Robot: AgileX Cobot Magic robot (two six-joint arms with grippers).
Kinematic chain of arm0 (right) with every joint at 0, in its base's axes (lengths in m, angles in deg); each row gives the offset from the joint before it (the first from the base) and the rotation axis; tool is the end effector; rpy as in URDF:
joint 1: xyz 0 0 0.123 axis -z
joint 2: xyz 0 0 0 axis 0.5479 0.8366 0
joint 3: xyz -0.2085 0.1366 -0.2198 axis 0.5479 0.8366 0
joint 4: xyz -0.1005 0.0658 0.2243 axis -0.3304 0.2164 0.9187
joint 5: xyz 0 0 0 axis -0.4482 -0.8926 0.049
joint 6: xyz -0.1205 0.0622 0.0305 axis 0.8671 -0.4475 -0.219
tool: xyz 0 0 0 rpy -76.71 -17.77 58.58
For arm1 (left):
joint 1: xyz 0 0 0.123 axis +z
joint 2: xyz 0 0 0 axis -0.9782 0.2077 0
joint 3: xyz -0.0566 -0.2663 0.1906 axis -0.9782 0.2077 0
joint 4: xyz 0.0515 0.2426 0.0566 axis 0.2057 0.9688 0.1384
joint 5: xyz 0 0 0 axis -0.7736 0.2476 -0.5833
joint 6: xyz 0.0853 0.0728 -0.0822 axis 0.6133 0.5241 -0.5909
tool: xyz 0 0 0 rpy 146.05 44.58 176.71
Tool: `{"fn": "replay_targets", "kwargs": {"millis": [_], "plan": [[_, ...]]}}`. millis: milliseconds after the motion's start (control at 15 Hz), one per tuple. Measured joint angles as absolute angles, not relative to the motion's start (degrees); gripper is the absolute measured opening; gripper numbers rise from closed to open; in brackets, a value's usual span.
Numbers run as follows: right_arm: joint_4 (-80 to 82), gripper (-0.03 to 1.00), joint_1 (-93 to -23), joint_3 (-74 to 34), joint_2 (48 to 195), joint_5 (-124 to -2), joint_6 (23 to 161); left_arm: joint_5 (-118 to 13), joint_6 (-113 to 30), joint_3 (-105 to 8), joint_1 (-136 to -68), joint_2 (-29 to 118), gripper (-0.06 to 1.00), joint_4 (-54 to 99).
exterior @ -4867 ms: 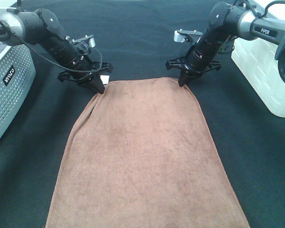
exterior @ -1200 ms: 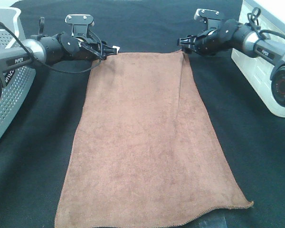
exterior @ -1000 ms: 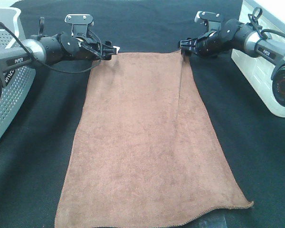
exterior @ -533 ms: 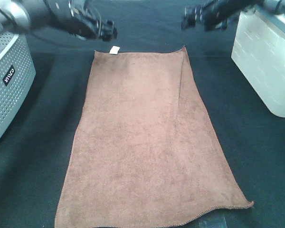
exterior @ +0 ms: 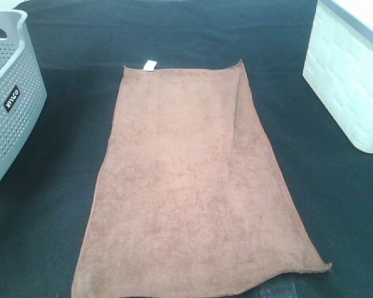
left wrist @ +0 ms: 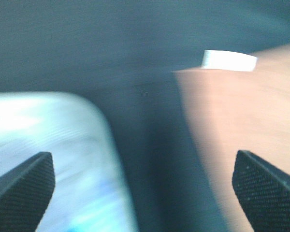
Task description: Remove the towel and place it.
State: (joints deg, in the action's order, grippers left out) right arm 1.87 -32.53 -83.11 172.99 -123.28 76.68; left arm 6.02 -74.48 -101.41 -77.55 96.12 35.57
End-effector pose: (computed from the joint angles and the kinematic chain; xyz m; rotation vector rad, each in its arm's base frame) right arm 0.5413 0.0138 0.3942 -0.1501 2.3516 0.1289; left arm 0.5509 0.0034 0.3472 0.0177 2.4304 0.0029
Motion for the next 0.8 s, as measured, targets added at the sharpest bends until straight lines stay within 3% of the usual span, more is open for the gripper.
{"fn": "replay_targets", "kwargs": {"millis": [200,400,800], "plan": [[0.0,0.76,-32.8,-80.8,169.7,-123.7,76.7,12.6,-74.4,-101.5,-73.7,95.0,0.93,36.1],[-0.7,0.76,-32.8,-66.5,160.3,-123.7,76.9,12.7,-74.0,-95.4,-73.4,91.8,0.93,36.1],[-1.2,0.76,-32.8,-23.8,125.1,-121.4,75.3,4.2,-75.2,-57.6,-73.4,62.2,0.93,37.1]]}}
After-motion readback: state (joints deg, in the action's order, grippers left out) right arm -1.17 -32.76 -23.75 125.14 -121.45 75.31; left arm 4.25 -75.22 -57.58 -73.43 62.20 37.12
